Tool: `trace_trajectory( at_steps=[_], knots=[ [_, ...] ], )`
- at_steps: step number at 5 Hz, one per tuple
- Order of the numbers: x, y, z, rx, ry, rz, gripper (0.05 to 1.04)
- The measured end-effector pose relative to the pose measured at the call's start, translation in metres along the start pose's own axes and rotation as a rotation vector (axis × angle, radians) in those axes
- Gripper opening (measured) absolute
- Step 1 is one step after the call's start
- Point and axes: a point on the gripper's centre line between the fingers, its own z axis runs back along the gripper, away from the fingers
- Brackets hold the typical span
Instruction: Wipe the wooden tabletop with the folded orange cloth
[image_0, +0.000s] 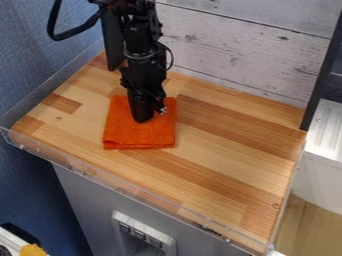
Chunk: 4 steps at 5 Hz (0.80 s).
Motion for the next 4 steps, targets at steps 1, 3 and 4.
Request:
trace_trajectory(
  at_steps=[1,3,4],
  knots=[
    [-0.001,0.002,-0.002,0.015,-0.005,0.038,0.058],
    [0.001,0.02,-0.002,0.005,-0.011,0.154,0.058],
    [0.008,0.031,-0.002,-0.004,-0.023,0.207,0.058]
  ],
)
